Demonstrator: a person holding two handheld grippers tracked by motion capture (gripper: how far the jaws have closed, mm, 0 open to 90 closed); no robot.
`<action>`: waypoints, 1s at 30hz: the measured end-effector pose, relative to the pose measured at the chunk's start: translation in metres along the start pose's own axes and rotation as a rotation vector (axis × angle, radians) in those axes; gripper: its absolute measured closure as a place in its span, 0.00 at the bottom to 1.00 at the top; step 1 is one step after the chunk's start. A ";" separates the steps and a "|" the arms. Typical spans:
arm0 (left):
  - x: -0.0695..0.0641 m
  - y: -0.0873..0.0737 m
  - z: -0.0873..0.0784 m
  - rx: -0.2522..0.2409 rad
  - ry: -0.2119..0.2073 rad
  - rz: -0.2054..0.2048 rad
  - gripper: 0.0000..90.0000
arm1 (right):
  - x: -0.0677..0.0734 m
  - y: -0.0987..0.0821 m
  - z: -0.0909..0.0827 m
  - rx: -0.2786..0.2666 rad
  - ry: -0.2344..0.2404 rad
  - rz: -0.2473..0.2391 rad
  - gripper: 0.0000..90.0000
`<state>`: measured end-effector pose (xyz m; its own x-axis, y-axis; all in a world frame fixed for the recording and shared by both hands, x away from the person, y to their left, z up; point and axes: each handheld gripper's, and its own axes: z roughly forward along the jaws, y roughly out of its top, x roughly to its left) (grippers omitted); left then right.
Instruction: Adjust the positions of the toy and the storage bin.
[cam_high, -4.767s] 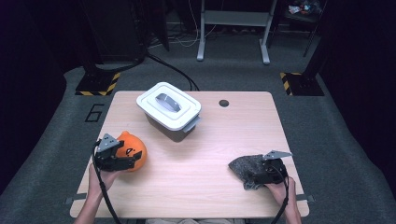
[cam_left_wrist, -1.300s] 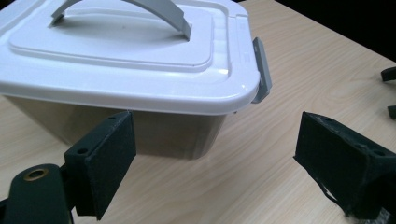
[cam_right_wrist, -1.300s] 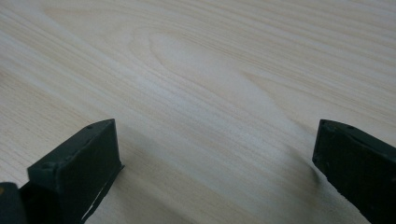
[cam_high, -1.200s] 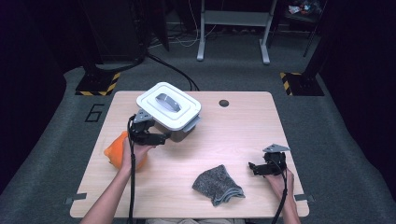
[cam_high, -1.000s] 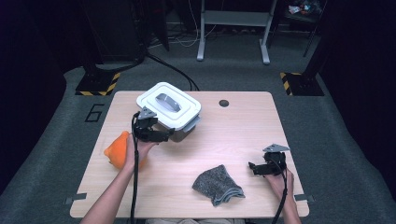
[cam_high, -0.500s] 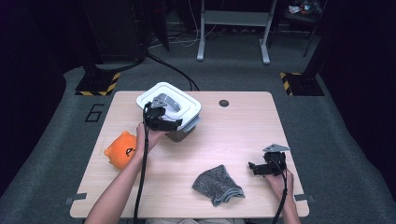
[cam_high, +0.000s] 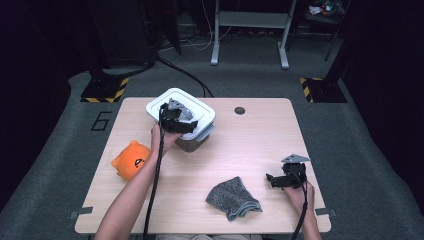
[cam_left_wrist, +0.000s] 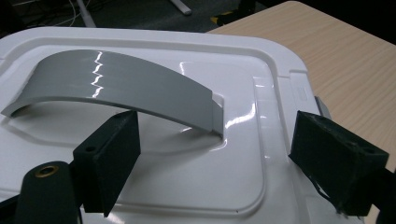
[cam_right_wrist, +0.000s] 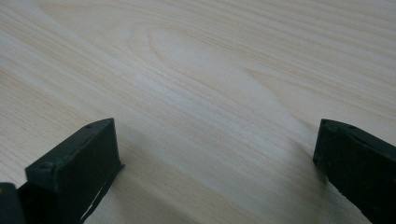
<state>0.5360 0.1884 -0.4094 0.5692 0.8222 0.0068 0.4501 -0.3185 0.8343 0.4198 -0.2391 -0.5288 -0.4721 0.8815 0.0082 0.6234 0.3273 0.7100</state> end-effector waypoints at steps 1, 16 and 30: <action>0.000 0.001 0.001 -0.001 -0.002 -0.004 0.19 | 0.000 0.000 0.000 -0.001 0.000 -0.003 0.00; -0.002 0.001 0.008 -0.023 0.000 0.023 0.24 | 0.000 0.000 0.000 -0.002 -0.001 -0.005 0.00; -0.018 0.001 0.011 -0.036 -0.033 0.043 0.24 | 0.000 0.000 0.000 -0.002 -0.001 -0.004 0.00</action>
<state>0.5342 0.1681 -0.4146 0.6102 0.7918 0.0251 0.3998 -0.3351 0.8532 0.4200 -0.2394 -0.5289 -0.4737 0.8807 0.0045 0.6204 0.3301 0.7115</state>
